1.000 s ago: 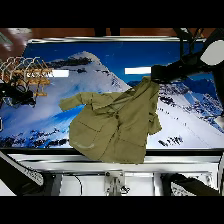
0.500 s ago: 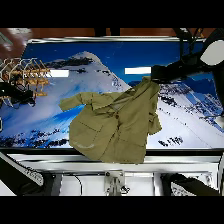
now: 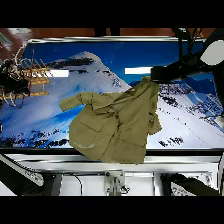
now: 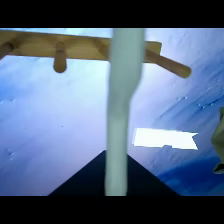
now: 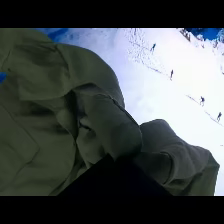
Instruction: Fold the shirts.
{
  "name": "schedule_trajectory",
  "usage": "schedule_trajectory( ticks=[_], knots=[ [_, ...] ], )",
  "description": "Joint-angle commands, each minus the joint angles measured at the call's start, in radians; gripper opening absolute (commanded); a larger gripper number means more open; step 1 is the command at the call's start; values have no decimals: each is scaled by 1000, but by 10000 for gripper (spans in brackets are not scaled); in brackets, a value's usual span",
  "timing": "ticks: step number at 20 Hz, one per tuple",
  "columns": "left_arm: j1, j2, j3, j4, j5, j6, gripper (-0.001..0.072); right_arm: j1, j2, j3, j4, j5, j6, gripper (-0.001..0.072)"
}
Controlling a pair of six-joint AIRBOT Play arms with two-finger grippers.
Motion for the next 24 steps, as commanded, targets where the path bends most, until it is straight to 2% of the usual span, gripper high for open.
schedule_trajectory(
  ticks=[1,10,13,17,19,22,24],
  knots=[
    [-3,42,20,23,-19,-27,54,0,0,0,5,1,-25,81],
    [-26,239,20,78,-1,-30,53,-1,8,51,-14,-15,-44,81],
    [-92,352,20,-15,15,-20,53,-1,8,163,-101,-14,-37,81],
    [-248,501,20,-134,5,60,53,-1,8,269,-172,4,-21,81],
    [-333,560,20,-155,-61,80,54,-1,8,273,-177,19,-25,81],
    [-456,616,18,-160,-277,128,54,-1,7,273,-198,19,-54,81],
    [-513,661,-3,-188,-292,121,53,-1,7,273,-228,19,-68,81]
  ],
)
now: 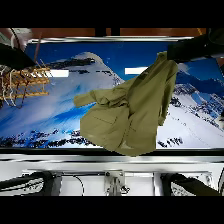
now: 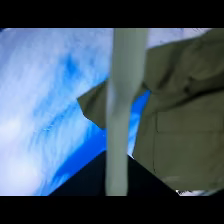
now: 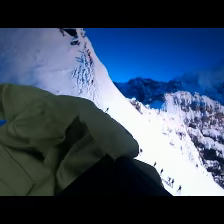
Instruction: Fold the shirts.
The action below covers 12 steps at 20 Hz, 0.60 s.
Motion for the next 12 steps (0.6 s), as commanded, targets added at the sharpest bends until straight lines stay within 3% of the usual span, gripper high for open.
schedule_trajectory(
  ticks=[1,4,9,12],
  knots=[
    [-117,77,-23,-27,-120,21,53,0,0,8,-55,2,-26,81],
    [-183,102,-88,-1,-137,24,53,0,0,8,-103,-10,-26,81],
    [-372,103,-271,145,-123,95,51,0,0,8,-132,-62,-35,81],
    [-411,104,-342,209,-103,161,51,0,0,8,-171,-73,-71,81]
  ],
)
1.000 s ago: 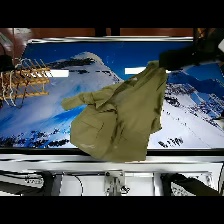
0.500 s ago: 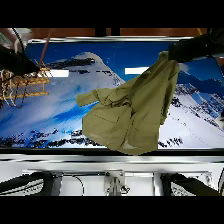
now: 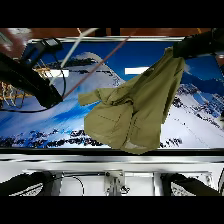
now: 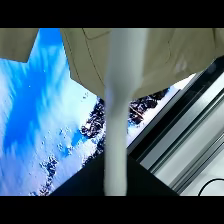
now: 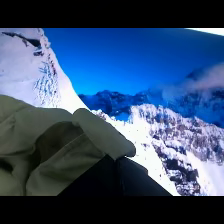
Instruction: Fold the shirts.
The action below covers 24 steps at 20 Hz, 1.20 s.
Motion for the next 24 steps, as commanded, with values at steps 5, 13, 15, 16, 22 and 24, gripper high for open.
schedule_trajectory(
  ticks=[5,13,15,16,22,24],
  knots=[
    [-58,3,-126,75,72,142,51,0,0,1,-102,-28,-36,81],
    [-90,10,-283,-6,227,225,51,0,29,1,-27,-130,-87,81],
    [-90,10,-297,-16,260,248,51,0,51,1,-12,-129,-92,81],
    [-90,10,-299,-23,271,258,51,0,64,1,-10,-129,-92,81],
    [-54,10,-301,-21,317,301,51,0,119,1,19,-43,-123,80],
    [-33,10,-301,-22,317,304,51,0,126,1,19,-24,-132,81]
  ],
)
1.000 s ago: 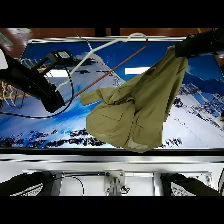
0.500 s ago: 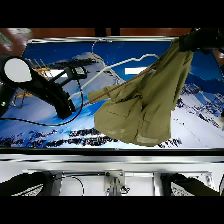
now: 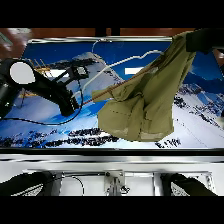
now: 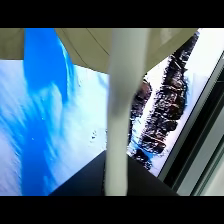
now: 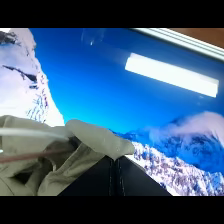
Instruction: Fold the shirts.
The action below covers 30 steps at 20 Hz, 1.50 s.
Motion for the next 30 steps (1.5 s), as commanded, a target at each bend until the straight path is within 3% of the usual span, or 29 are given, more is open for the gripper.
schedule_trajectory(
  ticks=[1,4,13,17,21,25,30],
  knots=[
    [26,1,-2,-11,18,34,51,0,16,1,18,41,-23,81],
    [17,0,-3,-118,42,66,51,0,11,1,47,16,-39,81],
    [-35,23,-106,-114,8,61,51,0,11,1,55,-32,-69,80],
    [-75,17,-107,-106,86,84,51,0,12,1,238,40,-142,81],
    [-80,3,-108,-77,96,84,51,0,34,1,289,91,-159,81],
    [-116,2,-108,-85,90,83,51,0,53,1,242,77,-185,81],
    [-153,53,-108,-71,57,64,51,0,52,1,51,106,-201,80]
  ],
)
